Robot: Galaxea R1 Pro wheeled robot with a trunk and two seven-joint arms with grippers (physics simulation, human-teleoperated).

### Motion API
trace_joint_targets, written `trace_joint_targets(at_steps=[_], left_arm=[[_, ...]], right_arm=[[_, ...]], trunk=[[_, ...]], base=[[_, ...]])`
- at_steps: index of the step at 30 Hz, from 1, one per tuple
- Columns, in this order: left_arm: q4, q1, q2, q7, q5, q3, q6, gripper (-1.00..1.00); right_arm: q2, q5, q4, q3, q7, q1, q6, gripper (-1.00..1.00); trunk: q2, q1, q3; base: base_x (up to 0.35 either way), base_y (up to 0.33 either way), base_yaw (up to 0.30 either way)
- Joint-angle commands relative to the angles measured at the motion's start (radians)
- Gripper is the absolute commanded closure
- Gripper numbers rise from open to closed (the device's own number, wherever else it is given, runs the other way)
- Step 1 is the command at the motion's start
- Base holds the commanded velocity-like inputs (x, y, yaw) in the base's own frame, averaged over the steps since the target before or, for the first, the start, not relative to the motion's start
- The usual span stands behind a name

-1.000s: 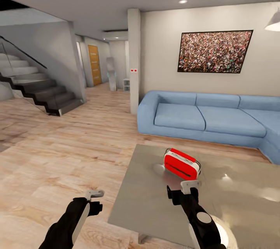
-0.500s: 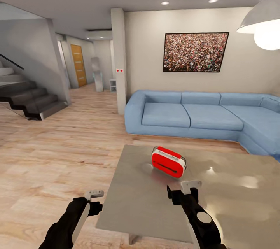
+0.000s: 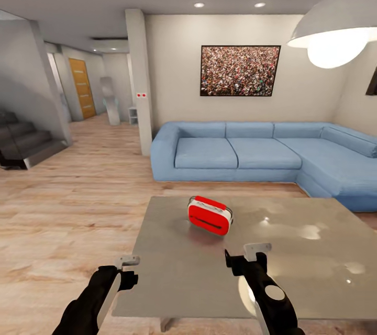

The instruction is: Turn on the radio receiver that's on the table in the living room.

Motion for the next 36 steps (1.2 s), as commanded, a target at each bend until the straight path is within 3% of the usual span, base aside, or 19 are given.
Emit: trace_joint_targets(at_steps=[1,9,36], left_arm=[[0.0,0.0,0.0,0.0,0.0,0.0,0.0,-1.0],[0.0,0.0,0.0,0.0,0.0,0.0,0.0,-1.0],[0.0,0.0,0.0,0.0,0.0,0.0,0.0,-1.0]], right_arm=[[0.0,0.0,0.0,0.0,0.0,0.0,0.0,-1.0],[0.0,0.0,0.0,0.001,0.0,0.0,-0.001,-1.0],[0.0,0.0,0.0,0.001,0.0,0.0,-0.001,-1.0]], trunk=[[0.0,0.0,0.0],[0.0,0.0,0.0],[0.0,0.0,0.0]], base=[[0.0,0.0,-0.235],[0.0,0.0,-0.188],[0.0,0.0,-0.005]])
